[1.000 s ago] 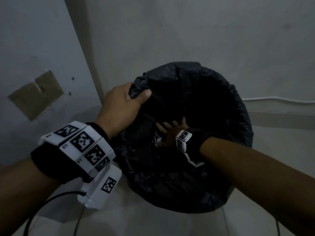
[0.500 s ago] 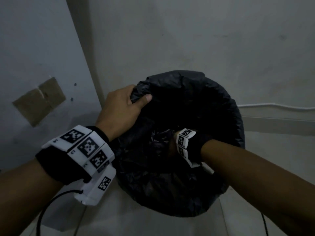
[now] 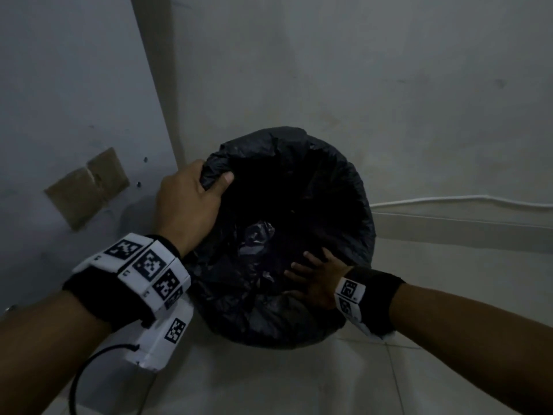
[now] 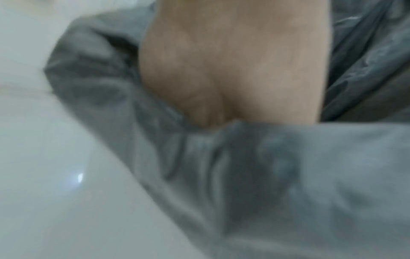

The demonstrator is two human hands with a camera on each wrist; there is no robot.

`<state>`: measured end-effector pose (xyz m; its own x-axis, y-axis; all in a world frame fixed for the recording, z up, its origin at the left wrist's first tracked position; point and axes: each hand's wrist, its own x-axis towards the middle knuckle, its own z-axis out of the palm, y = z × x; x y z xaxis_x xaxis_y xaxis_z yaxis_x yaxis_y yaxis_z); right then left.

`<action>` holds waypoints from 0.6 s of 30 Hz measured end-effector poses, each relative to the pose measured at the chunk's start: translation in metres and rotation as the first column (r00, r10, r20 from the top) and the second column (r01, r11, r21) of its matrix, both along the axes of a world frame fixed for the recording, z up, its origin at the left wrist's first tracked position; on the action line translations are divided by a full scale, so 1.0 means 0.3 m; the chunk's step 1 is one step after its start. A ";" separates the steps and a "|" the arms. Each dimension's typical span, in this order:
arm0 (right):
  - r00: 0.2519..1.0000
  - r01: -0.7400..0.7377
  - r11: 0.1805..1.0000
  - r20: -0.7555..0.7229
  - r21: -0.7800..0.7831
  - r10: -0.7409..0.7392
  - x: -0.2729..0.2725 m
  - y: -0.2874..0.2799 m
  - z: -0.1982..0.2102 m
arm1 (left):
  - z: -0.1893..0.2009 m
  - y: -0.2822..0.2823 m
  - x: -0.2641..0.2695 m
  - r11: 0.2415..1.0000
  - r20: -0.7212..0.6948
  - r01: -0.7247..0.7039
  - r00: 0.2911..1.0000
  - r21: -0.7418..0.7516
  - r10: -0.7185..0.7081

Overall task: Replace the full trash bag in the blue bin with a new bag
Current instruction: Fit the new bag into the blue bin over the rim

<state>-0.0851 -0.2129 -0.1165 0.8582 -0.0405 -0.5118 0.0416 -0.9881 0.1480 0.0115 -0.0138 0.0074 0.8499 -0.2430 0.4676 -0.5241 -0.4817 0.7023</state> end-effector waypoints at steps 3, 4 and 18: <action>0.999 0.035 0.999 0.026 0.020 -0.035 0.021 -0.022 0.001 | 0.000 -0.002 0.000 0.999 -0.045 -0.014 0.999 -0.046 0.012; 1.000 0.019 1.000 0.009 0.016 -0.019 0.022 -0.023 0.017 | 0.000 0.001 0.008 0.998 -0.066 -0.028 0.998 -0.052 0.025; 0.562 0.039 0.850 0.692 0.525 -0.453 0.012 -0.252 0.268 | -0.053 0.044 0.161 0.896 -0.638 -0.259 0.769 -0.360 -0.033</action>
